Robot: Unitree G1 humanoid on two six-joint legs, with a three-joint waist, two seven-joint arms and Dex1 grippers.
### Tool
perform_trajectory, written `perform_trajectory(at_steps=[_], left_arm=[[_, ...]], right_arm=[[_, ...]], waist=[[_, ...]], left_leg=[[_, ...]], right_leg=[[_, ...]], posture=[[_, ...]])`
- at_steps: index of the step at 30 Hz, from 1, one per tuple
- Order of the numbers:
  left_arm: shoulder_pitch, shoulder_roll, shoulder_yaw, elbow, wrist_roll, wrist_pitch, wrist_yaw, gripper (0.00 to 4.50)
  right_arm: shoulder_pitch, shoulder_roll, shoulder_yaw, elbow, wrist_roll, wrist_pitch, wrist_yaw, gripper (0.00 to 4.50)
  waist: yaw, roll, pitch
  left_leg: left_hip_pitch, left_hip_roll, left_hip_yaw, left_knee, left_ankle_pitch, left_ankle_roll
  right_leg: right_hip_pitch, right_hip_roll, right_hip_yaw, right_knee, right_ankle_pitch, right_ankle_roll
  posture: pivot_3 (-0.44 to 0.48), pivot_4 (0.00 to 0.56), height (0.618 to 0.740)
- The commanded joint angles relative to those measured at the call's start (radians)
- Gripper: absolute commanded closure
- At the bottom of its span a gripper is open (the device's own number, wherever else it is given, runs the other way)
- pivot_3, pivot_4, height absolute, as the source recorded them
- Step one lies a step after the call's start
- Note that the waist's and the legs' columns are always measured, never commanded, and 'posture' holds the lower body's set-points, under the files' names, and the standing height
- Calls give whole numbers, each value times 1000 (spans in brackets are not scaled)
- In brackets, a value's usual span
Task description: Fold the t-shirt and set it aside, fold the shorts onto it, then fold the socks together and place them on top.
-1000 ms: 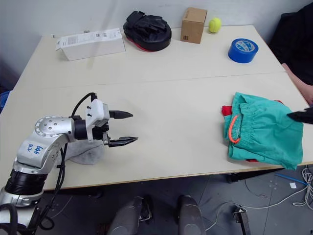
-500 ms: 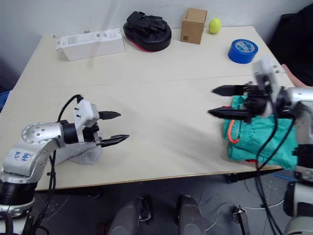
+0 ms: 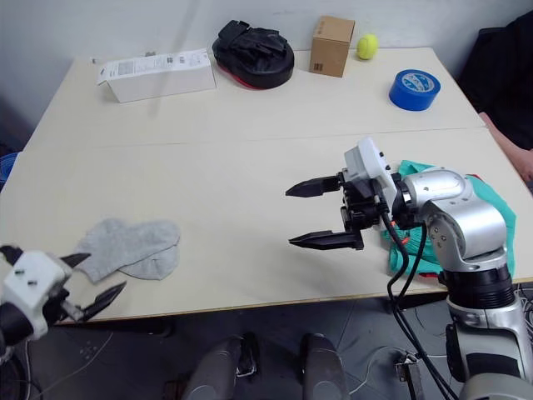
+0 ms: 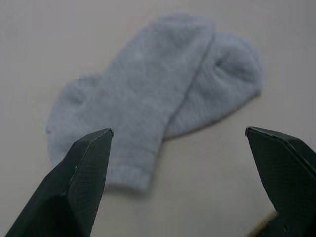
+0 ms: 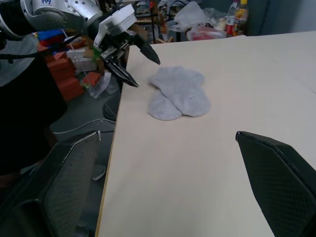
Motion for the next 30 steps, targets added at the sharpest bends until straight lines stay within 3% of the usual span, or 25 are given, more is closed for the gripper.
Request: perform_trajectory(at_steps=[1,6,20,30], left_arm=[[-25,13,-36,7,83,-108,41,0],[-50,63,-148,99,201,-237,39,0],[-220,209,-312,414,181,-333,-100,0],[-215,253,-288,402,102,-317,-177,0]], right_arm=[[9,3,-4,-47,16,-22,-8,16],[33,-6,-8,-81,23,-12,-35,16],[87,-56,-70,-161,71,39,-134,16],[126,-86,-81,-199,99,44,-167,16]], waist=[[4,-1,0],[-3,-3,-2],[-8,-1,-4],[-8,1,-4]], left_leg=[[0,0,0,0,-1,1],[0,-2,4,-10,2,-3],[6,-2,5,-12,1,-1],[15,-2,12,-20,2,-4]], right_leg=[[0,0,0,0,0,0],[0,-1,3,-3,2,0],[1,-4,-5,-1,2,-2],[2,-5,-4,0,2,-2]], posture=[[0,150,740],[0,150,740],[0,150,740],[0,150,740]])
